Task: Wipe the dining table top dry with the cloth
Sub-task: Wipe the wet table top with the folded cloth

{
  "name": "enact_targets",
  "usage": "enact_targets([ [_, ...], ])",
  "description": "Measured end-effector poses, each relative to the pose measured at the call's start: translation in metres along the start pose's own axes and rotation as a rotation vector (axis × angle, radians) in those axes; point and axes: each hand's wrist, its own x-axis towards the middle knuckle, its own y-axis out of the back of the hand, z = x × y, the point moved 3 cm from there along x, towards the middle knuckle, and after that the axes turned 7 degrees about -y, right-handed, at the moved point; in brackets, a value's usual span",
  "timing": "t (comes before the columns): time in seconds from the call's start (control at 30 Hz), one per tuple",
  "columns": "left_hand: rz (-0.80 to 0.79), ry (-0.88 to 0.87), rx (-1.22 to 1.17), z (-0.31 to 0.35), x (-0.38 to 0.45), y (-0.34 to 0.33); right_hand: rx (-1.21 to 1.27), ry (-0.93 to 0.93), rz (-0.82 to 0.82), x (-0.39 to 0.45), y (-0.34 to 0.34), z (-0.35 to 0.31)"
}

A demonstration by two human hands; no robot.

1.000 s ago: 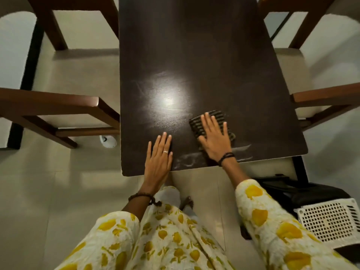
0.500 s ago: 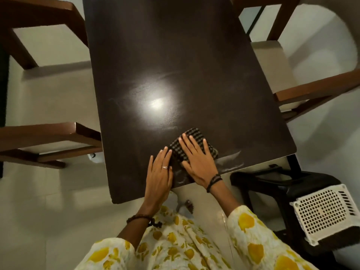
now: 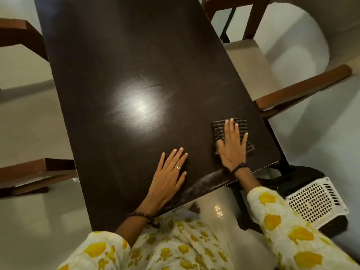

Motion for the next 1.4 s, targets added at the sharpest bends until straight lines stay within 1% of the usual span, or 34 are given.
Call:
enact_targets([
  [0.07, -0.021, -0.008, -0.010, 0.007, 0.003, -0.002, -0.028, 0.067, 0.005, -0.024, -0.010, -0.019],
  [0.13, -0.035, -0.037, -0.024, 0.021, 0.007, -0.005, -0.050, 0.186, 0.028, -0.050, -0.017, -0.025],
  [0.23, -0.022, -0.066, -0.085, 0.040, 0.010, -0.010, 0.004, 0.378, 0.017, -0.073, -0.026, -0.008],
  [0.3, -0.018, -0.087, -0.082, 0.054, 0.013, -0.014, 0.035, 0.444, 0.000, -0.067, -0.023, 0.016],
  [0.37, -0.055, -0.096, -0.036, 0.069, 0.016, -0.022, 0.010, 0.433, -0.011, -0.051, -0.018, 0.042],
  [0.53, -0.173, -0.020, 0.075, 0.086, 0.018, -0.047, 0.022, 0.285, -0.030, 0.007, 0.005, 0.113],
  [0.63, -0.192, 0.036, 0.116, 0.089, 0.019, -0.053, 0.004, 0.255, -0.031, 0.026, 0.013, 0.136],
  [0.77, -0.187, 0.101, 0.116, 0.098, 0.024, -0.050, -0.046, 0.190, 0.012, 0.010, 0.005, 0.138],
  [0.93, -0.174, 0.149, 0.089, 0.105, 0.026, -0.045, -0.020, 0.298, 0.038, -0.043, -0.013, 0.149],
  [1.03, -0.171, 0.167, 0.077, 0.107, 0.028, -0.044, -0.006, 0.323, 0.048, -0.033, -0.008, 0.156],
  [1.17, -0.163, 0.150, 0.124, 0.106, 0.022, -0.043, 0.013, 0.265, 0.039, -0.002, 0.000, 0.155],
  [1.23, -0.130, 0.158, 0.116, 0.102, 0.009, -0.041, 0.047, 0.262, 0.027, 0.003, 0.000, 0.154],
  [1.33, -0.085, 0.173, 0.120, 0.089, -0.018, -0.033, 0.078, 0.250, 0.073, 0.004, -0.001, 0.152],
  [1.4, -0.075, 0.218, 0.121, 0.076, -0.040, -0.027, 0.057, 0.204, 0.091, 0.001, -0.003, 0.149],
])
